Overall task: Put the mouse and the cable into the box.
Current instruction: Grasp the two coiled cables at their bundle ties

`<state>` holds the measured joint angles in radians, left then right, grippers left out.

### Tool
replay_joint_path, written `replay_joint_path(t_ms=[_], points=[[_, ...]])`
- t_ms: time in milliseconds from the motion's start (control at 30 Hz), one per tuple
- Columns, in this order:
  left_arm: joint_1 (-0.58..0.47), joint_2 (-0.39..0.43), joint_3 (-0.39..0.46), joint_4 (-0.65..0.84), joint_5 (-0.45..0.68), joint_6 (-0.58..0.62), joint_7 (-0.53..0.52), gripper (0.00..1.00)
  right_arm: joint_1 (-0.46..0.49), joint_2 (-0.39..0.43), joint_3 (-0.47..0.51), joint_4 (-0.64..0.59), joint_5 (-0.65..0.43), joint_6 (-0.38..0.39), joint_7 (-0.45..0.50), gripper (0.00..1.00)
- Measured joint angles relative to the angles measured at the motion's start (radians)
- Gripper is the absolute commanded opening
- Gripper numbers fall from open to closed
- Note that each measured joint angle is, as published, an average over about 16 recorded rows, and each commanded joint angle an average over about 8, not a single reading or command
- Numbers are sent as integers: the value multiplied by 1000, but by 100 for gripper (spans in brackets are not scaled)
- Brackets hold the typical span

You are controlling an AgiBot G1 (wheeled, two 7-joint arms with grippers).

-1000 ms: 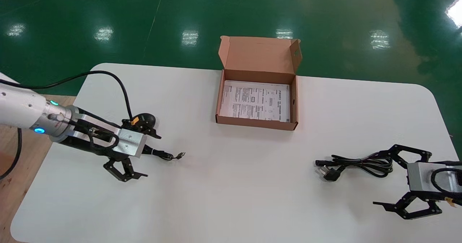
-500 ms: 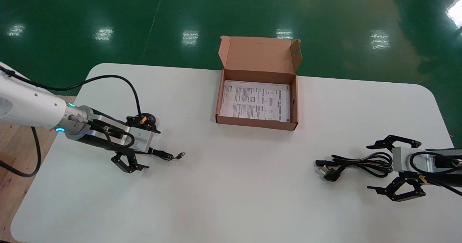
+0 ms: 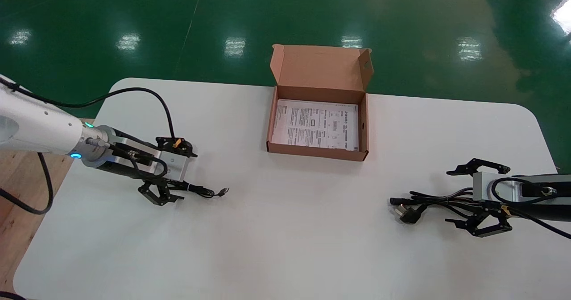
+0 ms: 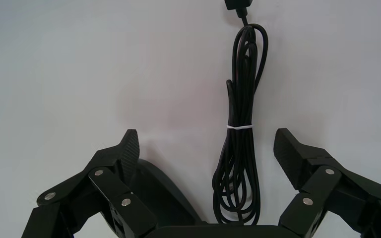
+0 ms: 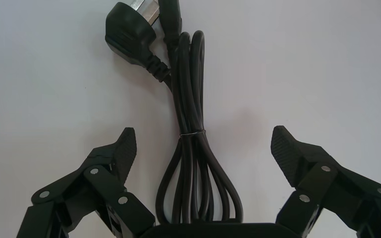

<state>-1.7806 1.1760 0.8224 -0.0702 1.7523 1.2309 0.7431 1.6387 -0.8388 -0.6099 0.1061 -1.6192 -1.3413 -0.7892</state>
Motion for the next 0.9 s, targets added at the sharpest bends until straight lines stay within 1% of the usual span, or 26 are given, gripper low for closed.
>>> replay_joint_path(t_ms=[900], points=[[5,-5,-2,-14,-4,6,-6,0,-7,7,3,18,6,-9,5,0]])
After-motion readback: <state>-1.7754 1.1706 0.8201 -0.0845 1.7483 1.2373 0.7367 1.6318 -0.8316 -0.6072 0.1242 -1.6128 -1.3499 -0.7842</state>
